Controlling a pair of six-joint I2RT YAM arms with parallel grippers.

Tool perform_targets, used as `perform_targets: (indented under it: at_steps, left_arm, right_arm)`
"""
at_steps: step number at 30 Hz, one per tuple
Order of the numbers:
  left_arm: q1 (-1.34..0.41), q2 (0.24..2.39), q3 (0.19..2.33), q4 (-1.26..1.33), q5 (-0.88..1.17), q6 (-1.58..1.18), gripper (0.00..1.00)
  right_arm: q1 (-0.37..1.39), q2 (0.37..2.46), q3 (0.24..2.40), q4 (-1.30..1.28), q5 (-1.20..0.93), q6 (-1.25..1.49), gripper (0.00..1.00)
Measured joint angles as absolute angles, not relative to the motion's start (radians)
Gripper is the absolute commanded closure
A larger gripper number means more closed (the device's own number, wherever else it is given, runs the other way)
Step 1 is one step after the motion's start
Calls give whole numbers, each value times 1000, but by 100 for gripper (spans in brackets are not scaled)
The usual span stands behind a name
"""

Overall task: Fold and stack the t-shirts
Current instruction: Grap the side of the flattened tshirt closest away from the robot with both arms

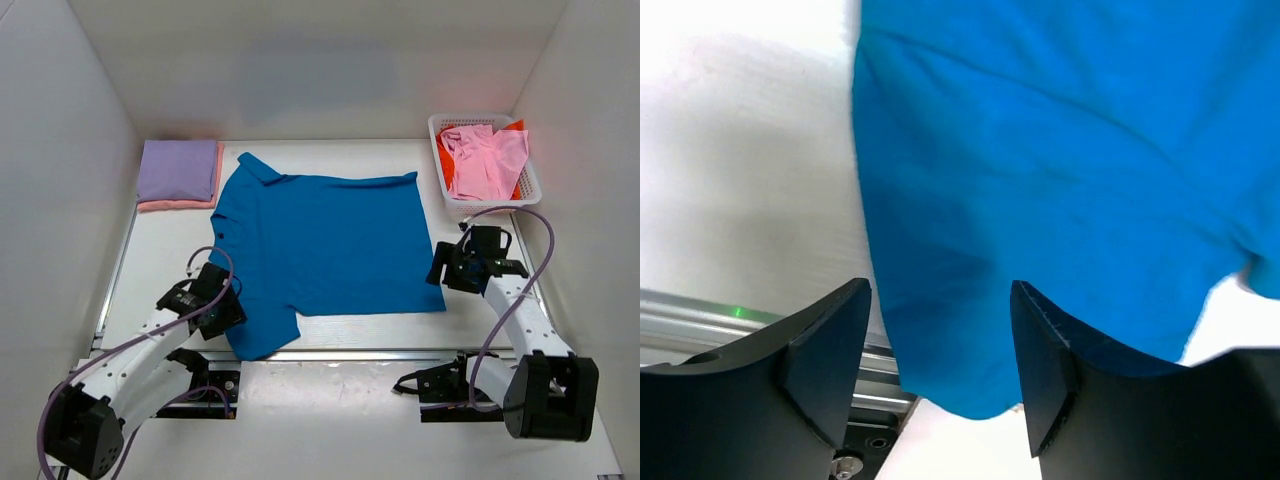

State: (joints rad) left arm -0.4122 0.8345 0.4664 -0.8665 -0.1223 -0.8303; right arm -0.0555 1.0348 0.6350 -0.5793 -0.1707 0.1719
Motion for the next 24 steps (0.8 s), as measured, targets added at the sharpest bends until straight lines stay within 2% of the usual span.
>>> perform_targets:
  at_steps: [5, 8, 9, 10, 12, 17, 24]
  left_arm:
    - [-482, 934, 464, -870, -159, -890, 29]
    - [-518, 1048, 484, -873, -189, -912, 37]
    - [-537, 1084, 501, -876, -202, -919, 53]
    - [-550, 1112, 514, -867, -202, -930, 77]
    - [-566, 1143, 527, -834, -199, -938, 100]
    - [-535, 1068, 489, -807, -187, -944, 100]
    - [-471, 984, 449, -806, -183, -933, 100]
  right_arm:
    - [-67, 1139, 635, -553, -205, 155, 33]
    - [-68, 1187, 635, -540, -223, 150, 34]
    - [-67, 1198, 635, -537, -227, 149, 34]
    - [-66, 1209, 635, -533, -228, 148, 34]
    - [-59, 1230, 635, -532, -226, 146, 34]
    - [-62, 1247, 635, -554, -226, 140, 42]
    - [-33, 1296, 643, -574, -191, 153, 45]
